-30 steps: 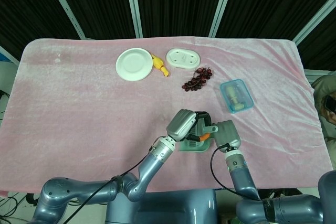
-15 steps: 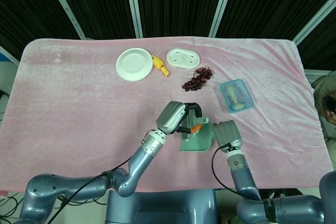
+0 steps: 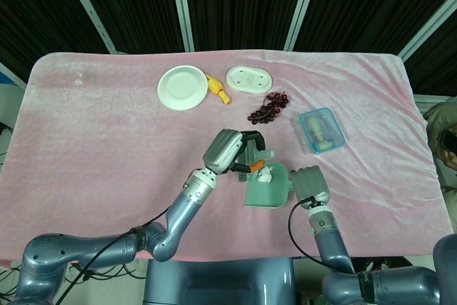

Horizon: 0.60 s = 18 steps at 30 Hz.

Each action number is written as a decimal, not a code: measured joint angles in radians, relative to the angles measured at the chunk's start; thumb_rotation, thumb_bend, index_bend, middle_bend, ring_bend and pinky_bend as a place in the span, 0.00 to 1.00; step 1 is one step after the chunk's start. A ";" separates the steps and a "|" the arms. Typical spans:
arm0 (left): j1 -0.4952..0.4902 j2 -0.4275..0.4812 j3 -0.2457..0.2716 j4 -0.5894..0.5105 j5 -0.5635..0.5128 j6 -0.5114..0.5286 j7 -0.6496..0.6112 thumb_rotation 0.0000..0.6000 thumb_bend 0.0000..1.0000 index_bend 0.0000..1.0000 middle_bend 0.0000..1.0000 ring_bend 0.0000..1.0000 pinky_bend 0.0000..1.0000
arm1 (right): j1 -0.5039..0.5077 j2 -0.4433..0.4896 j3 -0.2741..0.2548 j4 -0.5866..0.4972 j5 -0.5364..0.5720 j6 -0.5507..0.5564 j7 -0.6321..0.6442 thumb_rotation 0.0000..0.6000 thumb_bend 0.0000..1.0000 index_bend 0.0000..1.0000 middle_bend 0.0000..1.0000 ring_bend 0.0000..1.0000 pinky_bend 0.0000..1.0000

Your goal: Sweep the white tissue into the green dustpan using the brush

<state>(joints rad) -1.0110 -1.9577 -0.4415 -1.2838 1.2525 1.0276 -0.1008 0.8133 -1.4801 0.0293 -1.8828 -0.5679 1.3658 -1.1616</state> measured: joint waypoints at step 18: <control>-0.033 -0.084 0.061 0.064 0.003 -0.040 0.012 1.00 0.35 0.64 0.66 0.87 1.00 | 0.000 0.016 0.008 -0.007 0.003 -0.010 0.012 1.00 0.49 0.71 0.67 0.67 0.76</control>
<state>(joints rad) -1.0440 -2.0416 -0.3803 -1.2193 1.2559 0.9878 -0.0891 0.8136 -1.4639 0.0371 -1.8900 -0.5653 1.3558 -1.1498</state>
